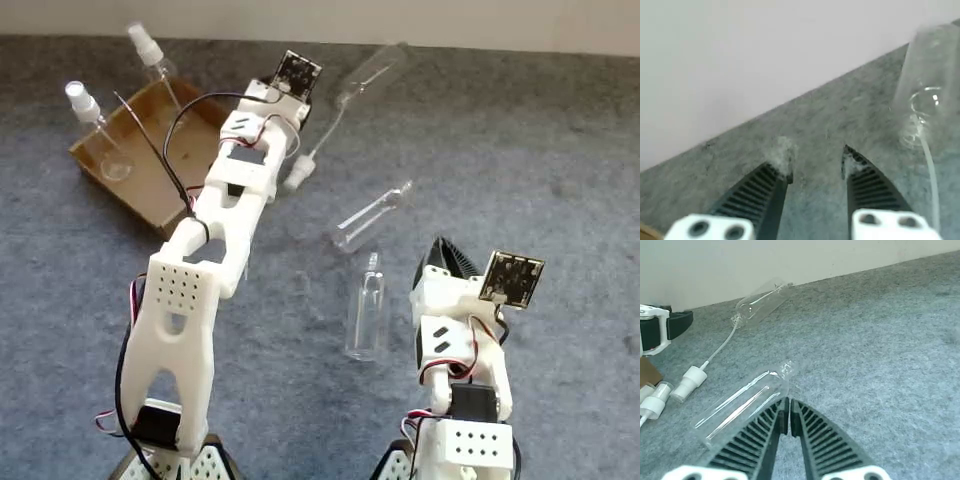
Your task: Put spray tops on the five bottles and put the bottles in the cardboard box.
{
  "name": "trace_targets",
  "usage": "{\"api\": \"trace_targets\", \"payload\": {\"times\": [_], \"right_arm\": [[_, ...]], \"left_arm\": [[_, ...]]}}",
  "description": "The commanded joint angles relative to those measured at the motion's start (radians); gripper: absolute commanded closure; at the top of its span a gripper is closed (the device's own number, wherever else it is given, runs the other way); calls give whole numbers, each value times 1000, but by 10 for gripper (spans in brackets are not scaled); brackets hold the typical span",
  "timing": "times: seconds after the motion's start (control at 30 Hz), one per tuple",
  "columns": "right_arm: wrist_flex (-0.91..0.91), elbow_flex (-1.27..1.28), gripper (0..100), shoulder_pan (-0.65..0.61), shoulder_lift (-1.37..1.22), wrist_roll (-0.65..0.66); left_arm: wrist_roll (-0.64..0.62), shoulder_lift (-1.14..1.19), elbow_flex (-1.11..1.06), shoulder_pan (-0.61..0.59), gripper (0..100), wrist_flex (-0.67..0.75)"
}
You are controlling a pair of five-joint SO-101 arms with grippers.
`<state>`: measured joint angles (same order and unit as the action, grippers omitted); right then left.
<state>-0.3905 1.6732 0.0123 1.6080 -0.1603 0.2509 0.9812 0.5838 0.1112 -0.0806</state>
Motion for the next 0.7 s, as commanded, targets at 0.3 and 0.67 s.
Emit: {"api": "trace_targets", "payload": {"times": [0.3,0.67], "right_arm": [[22,51,995,-10,13,-8],[22,51,995,-10,13,-8]], "left_arm": [[8,-33,45,13,880,-210],[6,-111,56,18,882,-216]]}}
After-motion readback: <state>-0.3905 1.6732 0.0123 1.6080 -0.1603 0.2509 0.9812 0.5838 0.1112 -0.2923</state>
